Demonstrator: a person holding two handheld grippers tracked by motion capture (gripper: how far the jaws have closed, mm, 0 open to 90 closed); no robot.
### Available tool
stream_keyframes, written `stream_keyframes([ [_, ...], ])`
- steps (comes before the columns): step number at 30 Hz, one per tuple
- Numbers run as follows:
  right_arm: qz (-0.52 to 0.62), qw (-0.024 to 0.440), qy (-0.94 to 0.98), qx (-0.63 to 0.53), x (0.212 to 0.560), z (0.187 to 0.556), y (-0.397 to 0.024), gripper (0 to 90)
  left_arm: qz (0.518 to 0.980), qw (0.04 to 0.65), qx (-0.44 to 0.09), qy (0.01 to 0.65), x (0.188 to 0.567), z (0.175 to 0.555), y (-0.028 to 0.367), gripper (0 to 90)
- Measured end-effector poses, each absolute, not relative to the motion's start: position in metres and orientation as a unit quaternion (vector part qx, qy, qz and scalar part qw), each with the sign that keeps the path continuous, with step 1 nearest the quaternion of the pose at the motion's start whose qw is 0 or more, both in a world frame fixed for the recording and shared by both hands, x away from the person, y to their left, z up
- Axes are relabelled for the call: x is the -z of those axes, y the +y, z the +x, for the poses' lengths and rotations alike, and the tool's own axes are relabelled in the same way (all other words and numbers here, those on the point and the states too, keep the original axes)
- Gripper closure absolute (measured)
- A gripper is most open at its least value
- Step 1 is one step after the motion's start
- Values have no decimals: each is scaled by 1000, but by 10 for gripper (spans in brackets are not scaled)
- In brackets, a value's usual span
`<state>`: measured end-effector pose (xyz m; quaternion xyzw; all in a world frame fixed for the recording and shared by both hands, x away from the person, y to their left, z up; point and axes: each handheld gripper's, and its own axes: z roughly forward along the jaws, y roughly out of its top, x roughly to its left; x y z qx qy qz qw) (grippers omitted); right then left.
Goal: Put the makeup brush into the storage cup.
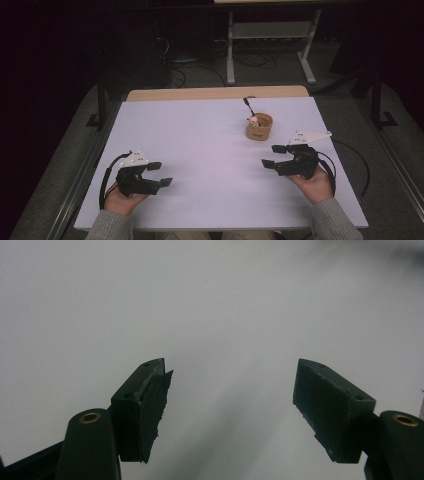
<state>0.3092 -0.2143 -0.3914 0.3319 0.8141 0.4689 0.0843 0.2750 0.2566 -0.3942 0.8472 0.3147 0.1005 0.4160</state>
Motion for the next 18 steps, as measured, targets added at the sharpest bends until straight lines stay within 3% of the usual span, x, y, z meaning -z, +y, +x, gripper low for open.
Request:
stream_keyframes([
  [18, 351, 78, 800, -480, 414, 291, -225, 275, 851, 411, -97, 313, 398, 273, 255, 269],
])
